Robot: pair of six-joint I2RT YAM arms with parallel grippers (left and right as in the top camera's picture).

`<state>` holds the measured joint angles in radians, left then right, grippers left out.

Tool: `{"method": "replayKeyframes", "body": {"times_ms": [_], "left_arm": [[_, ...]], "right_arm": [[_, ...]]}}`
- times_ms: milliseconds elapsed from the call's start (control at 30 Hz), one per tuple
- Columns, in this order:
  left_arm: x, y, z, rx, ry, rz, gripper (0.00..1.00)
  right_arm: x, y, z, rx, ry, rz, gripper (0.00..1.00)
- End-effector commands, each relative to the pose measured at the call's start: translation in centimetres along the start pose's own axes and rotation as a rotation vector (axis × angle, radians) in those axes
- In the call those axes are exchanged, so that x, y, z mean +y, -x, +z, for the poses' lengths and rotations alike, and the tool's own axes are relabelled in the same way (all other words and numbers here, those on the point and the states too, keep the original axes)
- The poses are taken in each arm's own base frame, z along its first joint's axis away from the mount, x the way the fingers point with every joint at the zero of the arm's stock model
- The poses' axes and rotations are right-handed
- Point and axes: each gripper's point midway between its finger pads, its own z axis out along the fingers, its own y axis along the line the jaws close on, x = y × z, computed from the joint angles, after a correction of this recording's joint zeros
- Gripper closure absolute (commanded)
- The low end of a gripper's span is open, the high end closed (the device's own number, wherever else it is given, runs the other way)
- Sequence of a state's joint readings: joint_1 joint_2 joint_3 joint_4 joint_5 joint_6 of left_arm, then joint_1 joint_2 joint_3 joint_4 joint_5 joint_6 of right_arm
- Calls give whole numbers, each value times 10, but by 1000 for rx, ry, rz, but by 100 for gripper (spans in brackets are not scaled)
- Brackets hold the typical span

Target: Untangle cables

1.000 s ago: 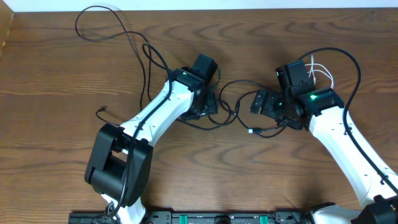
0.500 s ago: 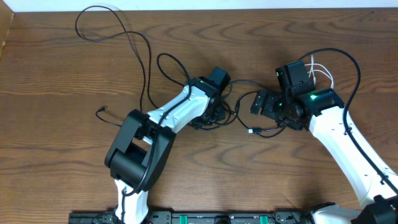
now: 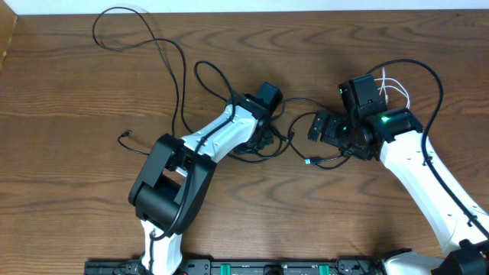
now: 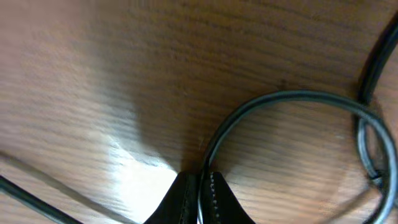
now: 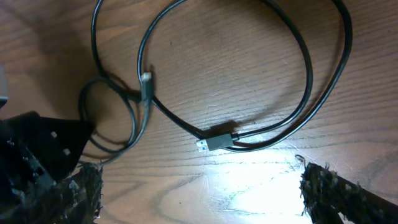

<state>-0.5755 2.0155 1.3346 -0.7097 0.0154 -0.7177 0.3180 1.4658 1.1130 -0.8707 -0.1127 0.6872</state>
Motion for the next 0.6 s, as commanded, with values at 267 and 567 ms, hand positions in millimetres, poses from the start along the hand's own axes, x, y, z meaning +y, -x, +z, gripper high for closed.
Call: {"method": "replayKeyframes", "body": {"times_ms": [267,567], "left_arm": [[66,103,-160,-314,-54,18,93],[193,161,-303,-776,-74,-326,92]], "right_arm": [[1,3,-1,-5,1,-14,1],[1,3,-1,-5,1,-14,1]]}}
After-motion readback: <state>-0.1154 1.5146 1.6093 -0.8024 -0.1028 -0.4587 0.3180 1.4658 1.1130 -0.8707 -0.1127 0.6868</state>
